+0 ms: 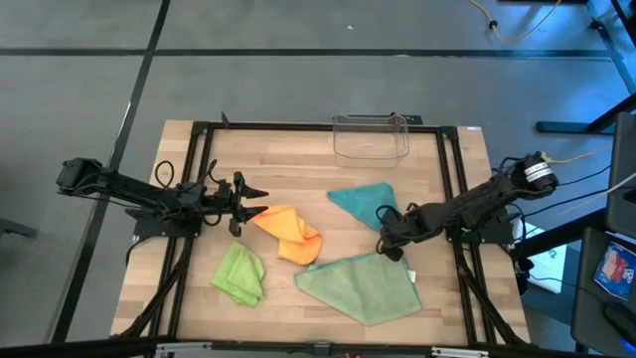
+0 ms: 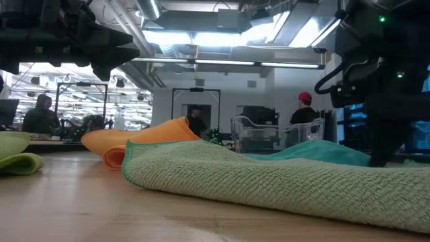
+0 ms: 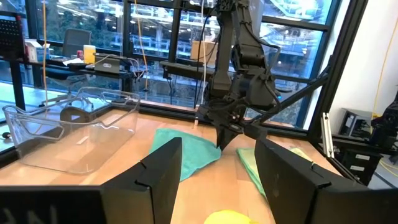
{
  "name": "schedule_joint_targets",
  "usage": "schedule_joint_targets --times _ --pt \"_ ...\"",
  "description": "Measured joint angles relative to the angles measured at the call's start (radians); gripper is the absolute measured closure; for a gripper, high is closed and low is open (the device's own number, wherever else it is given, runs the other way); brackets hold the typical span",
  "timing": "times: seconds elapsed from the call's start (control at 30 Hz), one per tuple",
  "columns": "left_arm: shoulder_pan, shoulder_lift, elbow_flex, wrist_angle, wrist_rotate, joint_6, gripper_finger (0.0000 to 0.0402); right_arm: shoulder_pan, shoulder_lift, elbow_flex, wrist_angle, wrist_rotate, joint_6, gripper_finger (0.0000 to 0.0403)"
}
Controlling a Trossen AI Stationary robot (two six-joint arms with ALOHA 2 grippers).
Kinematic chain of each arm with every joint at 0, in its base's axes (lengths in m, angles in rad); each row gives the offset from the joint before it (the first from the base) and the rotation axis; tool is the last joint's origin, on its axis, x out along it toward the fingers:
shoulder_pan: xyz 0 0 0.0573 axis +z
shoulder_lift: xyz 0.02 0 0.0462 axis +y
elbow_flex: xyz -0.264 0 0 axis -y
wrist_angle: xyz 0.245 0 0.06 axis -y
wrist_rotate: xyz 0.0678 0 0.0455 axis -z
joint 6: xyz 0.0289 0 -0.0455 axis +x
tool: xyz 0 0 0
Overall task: Fold microfiber towels
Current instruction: Fold the blue microfiber cloth
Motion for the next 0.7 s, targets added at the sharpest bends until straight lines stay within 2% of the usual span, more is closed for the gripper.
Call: schedule_joint_targets --times 0.1,0.23,0.43,0.7 --pt "0.0 0.0 0.0 0.0 0.0 0.0 0.0207 -0.001 -0.003 0.075 -0.056 0.015 -0.057 0.0397" --pt "0.0 0.0 0.0 0.001 0.0 0.0 0.0207 -0.001 -0.003 0.178 -0.149 0.1 -0.156 0.0397" --pt "0.0 0.0 0.0 0.028 0.0 0.001 0.0207 -0.001 -0.005 0.354 -0.28 0.27 -0.282 0.0399" --pt "0.0 0.0 0.004 0.109 0.0 -0.008 0.0207 -0.001 -0.006 0.536 -0.335 0.482 -0.445 0.0399"
